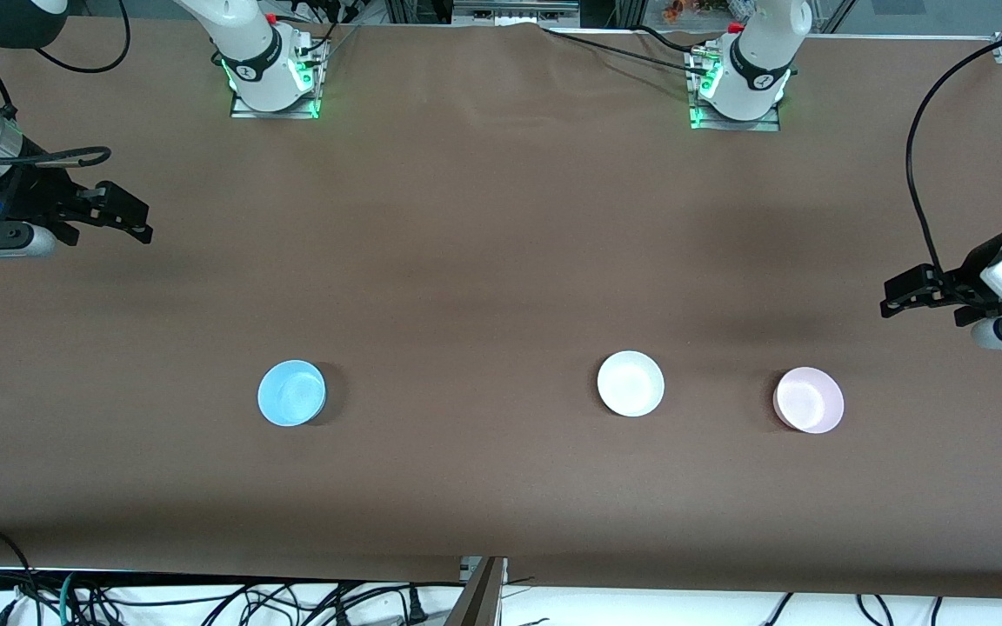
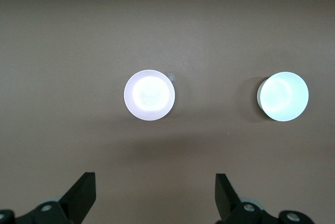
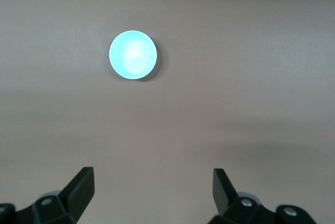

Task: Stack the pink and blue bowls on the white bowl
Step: 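Reach the left gripper down over the pink bowl, then grasp the pink bowl rim and carry it onto the white bowl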

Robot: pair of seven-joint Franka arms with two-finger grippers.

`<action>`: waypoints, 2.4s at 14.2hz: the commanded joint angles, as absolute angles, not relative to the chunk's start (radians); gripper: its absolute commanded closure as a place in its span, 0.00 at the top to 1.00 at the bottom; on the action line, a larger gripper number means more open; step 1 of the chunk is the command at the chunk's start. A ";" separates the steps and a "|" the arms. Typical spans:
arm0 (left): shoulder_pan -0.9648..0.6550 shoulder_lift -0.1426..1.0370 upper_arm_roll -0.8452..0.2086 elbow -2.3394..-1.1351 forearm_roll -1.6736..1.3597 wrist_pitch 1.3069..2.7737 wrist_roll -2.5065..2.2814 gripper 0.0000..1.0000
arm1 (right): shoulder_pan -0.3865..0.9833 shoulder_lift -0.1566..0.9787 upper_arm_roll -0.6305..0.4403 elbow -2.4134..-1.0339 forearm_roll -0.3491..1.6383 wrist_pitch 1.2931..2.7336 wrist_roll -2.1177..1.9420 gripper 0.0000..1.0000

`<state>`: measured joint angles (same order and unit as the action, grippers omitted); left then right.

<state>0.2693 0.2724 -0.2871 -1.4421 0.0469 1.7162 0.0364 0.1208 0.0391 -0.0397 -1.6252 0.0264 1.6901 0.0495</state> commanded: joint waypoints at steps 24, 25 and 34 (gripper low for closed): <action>0.341 0.733 -0.268 -1.558 0.267 2.169 0.020 0.90 | 0.115 0.075 -0.034 -1.605 0.034 1.730 0.054 1.00; 0.342 0.732 -0.267 -1.568 0.267 2.189 0.020 0.89 | 0.114 0.080 -0.034 -1.605 0.034 1.730 0.052 1.00; 0.368 0.723 -0.267 -1.646 0.268 2.295 0.015 0.43 | 0.115 0.086 -0.034 -1.605 0.034 1.730 0.051 1.00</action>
